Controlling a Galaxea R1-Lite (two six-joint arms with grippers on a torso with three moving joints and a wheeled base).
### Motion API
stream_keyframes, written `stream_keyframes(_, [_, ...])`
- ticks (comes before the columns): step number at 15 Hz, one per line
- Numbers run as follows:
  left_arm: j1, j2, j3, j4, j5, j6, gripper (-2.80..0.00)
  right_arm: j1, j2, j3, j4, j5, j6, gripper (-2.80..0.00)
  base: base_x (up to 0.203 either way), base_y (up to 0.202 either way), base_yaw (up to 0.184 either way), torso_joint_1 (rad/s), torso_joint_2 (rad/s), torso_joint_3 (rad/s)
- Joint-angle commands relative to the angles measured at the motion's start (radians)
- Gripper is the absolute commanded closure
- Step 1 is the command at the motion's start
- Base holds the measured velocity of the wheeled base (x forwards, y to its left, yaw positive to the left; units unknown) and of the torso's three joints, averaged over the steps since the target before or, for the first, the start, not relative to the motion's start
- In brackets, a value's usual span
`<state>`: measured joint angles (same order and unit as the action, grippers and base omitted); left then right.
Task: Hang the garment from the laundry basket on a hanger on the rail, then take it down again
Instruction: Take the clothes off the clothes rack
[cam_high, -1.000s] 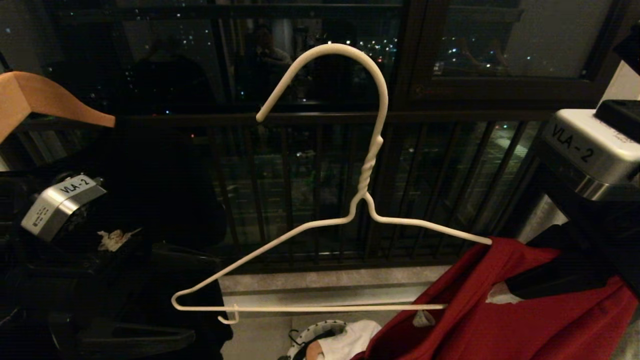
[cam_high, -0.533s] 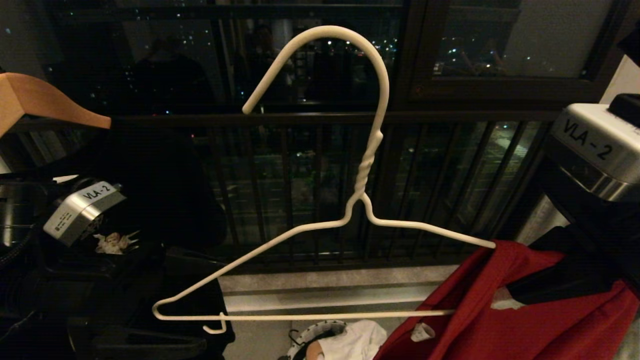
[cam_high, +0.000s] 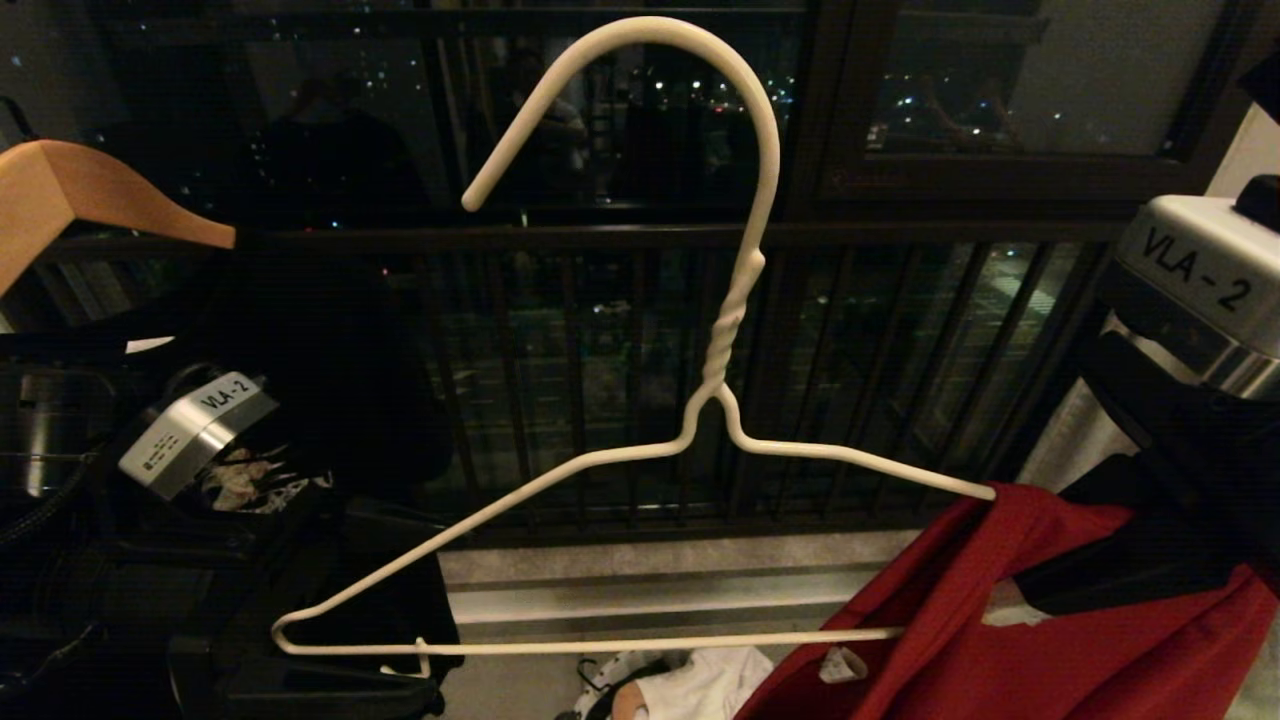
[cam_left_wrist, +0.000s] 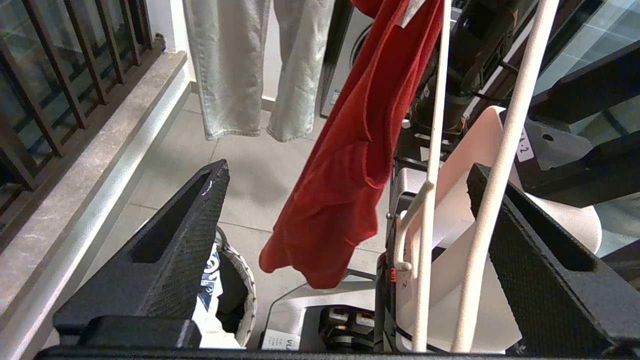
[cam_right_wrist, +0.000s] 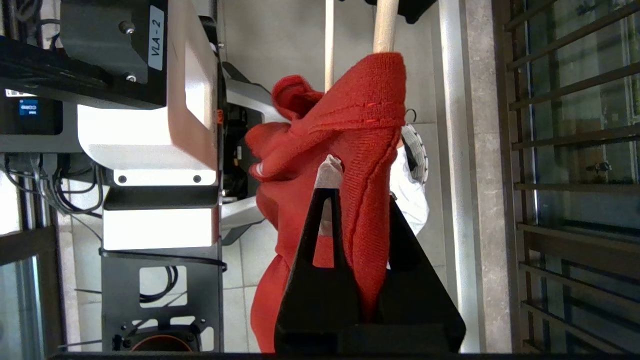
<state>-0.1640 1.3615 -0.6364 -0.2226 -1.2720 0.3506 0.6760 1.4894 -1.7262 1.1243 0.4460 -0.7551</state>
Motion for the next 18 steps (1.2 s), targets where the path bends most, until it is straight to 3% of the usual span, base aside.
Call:
stream_keyframes(1, [0.0,0.004,0.0,-0.001,-0.007,0.002,-2.8,0.001,0.002,0.0,0.006,0.003,-0.004,0.0,0.0,0.0,0.0,0.0,0.0,0.0])
stream_keyframes(2, [0.0,0.004,0.0,-0.001,-0.007,0.002,0.0,0.001,0.001,0.0,0.006,0.003,-0.004,0.0,0.0,0.0,0.0,0.0,0.0,0.0])
stream_keyframes(18, [-0.003,-0.009,0.006,-0.001,-0.012,0.002,0.0,-0.003,0.003,0.002,-0.024,0.011,0.016,0.0,0.0,0.0,0.0,0.0,0.0,0.0])
